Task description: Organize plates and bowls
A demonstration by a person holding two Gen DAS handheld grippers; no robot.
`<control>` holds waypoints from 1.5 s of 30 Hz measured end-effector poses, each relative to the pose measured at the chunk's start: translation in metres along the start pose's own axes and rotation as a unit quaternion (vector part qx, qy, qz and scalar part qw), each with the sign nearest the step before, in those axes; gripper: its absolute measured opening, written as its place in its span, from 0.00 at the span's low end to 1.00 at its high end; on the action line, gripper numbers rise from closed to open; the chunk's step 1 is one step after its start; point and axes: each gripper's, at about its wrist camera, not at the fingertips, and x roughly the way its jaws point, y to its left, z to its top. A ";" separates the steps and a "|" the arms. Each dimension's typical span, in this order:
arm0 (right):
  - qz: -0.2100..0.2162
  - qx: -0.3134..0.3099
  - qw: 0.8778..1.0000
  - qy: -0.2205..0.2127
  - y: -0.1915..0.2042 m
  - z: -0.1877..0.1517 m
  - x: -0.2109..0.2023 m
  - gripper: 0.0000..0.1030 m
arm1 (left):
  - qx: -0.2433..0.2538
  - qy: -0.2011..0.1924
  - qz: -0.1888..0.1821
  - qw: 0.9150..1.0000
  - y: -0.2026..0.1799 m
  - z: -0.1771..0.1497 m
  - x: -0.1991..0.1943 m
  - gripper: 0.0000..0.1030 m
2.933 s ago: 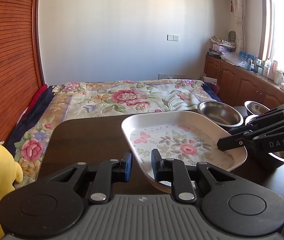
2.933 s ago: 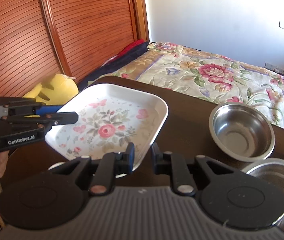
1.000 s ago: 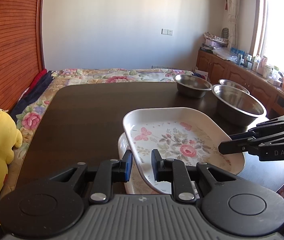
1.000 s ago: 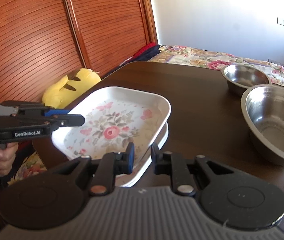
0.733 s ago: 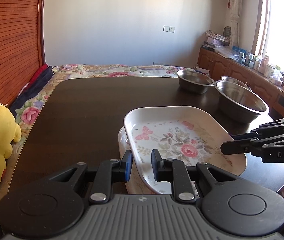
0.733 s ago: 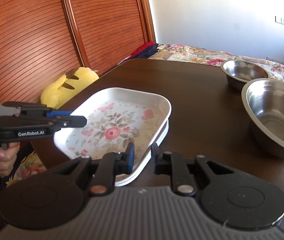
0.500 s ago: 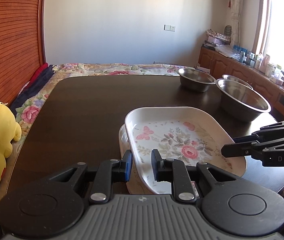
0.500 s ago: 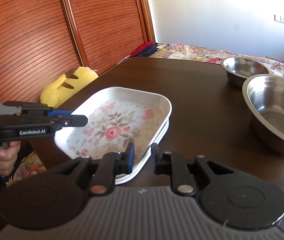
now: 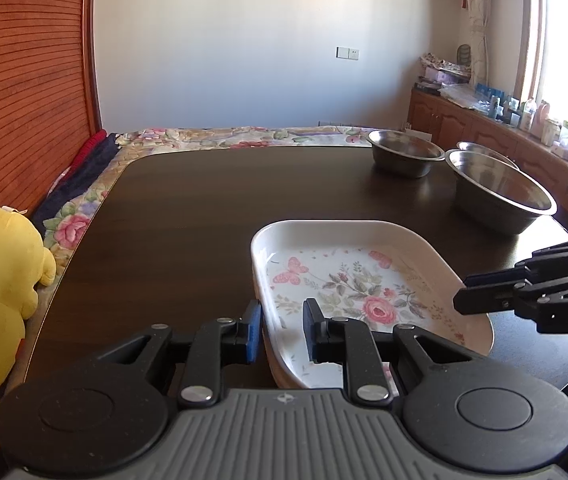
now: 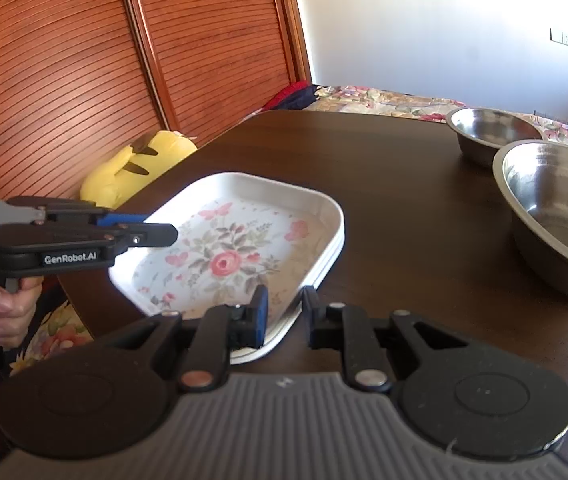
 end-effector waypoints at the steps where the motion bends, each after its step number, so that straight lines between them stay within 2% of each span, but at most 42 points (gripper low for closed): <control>1: 0.000 0.001 1.000 -0.001 -0.001 0.000 0.000 0.19 | 0.000 0.000 0.001 1.000 0.000 0.000 0.000 0.20; 8: 0.004 0.007 1.000 -0.010 -0.003 0.000 -0.002 0.19 | -0.002 0.000 -0.001 1.000 0.002 -0.001 0.001 0.22; 12: -0.001 0.004 1.000 -0.021 -0.002 0.000 -0.007 0.19 | -0.006 -0.005 -0.001 1.000 0.002 0.000 -0.002 0.28; 14: -0.004 -0.003 1.000 -0.029 0.000 0.000 -0.011 0.19 | -0.004 -0.012 0.001 1.000 0.001 0.002 -0.004 0.35; 21: -0.010 0.007 0.998 -0.061 -0.009 0.004 -0.031 0.19 | 0.001 -0.038 -0.010 0.999 -0.011 0.018 -0.011 0.43; 28: -0.045 0.008 0.994 -0.096 -0.033 0.004 -0.053 0.19 | 0.006 -0.061 -0.039 0.997 -0.041 0.041 0.003 0.47; 32: -0.076 -0.002 0.991 -0.114 -0.050 0.005 -0.068 0.19 | 0.012 -0.069 -0.058 0.996 -0.066 0.054 0.018 0.56; 37: -0.100 0.003 0.986 -0.134 -0.074 0.004 -0.083 0.20 | 0.023 -0.071 -0.077 0.994 -0.097 0.067 0.036 0.61; 39: -0.110 0.006 0.984 -0.141 -0.085 0.002 -0.089 0.23 | 0.031 -0.071 -0.082 0.994 -0.110 0.071 0.042 0.63; 40: -0.113 0.007 0.983 -0.143 -0.091 0.001 -0.090 0.29 | 0.034 -0.072 -0.084 0.993 -0.116 0.073 0.045 0.64; 42: -0.119 0.014 0.982 -0.149 -0.103 -0.001 -0.093 0.36 | 0.036 -0.072 -0.087 0.993 -0.127 0.078 0.051 0.65; 45: -0.126 0.021 0.980 -0.153 -0.123 -0.001 -0.096 0.39 | 0.032 -0.069 -0.090 0.993 -0.140 0.080 0.060 0.66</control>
